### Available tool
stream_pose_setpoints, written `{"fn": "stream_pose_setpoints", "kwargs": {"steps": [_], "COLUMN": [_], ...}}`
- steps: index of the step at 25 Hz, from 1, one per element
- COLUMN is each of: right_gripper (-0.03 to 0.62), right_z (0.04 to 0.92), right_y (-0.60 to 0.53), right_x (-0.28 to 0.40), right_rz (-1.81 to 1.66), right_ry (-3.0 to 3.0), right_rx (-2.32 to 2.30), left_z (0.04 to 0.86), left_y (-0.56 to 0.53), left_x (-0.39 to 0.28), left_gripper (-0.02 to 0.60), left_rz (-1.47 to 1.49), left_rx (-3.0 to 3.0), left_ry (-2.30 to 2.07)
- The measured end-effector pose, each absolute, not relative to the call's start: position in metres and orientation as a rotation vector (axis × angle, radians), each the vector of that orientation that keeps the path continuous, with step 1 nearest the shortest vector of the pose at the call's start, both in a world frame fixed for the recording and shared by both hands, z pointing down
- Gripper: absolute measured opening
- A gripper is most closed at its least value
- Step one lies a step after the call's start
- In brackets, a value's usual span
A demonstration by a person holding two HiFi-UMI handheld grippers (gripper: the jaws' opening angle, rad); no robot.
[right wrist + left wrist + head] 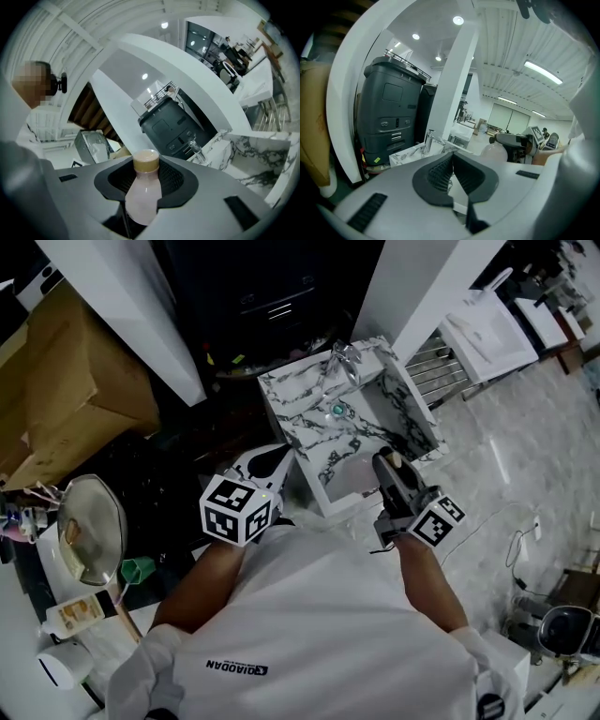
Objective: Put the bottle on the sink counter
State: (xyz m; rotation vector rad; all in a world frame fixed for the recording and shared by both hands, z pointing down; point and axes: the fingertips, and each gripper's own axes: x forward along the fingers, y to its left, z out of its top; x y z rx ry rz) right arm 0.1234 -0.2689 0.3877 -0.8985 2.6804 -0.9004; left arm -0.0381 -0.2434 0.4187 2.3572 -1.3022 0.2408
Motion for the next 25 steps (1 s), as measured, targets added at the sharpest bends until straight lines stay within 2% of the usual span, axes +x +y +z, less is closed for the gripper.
{"fn": "stream_pose_setpoints", "kwargs": {"steps": [16,25], "right_gripper": [0.158,0.158], "right_z": [0.448,0.485], "right_y": [-0.308,-0.329], "right_x": [0.058,0.048], "right_rz": [-0.328,-0.338], "right_ry": [3.248,3.337], "right_rx": [-1.108,-1.14], "left_z": [0.446,0.476], "left_y": [-0.296,-0.317], "left_x": [-0.091,-0.1], "left_gripper": [0.015,0.015], "left_rz": [0.245,0.338], "left_rx": [2.303,2.287], "left_ry": [-1.298,-1.267]}}
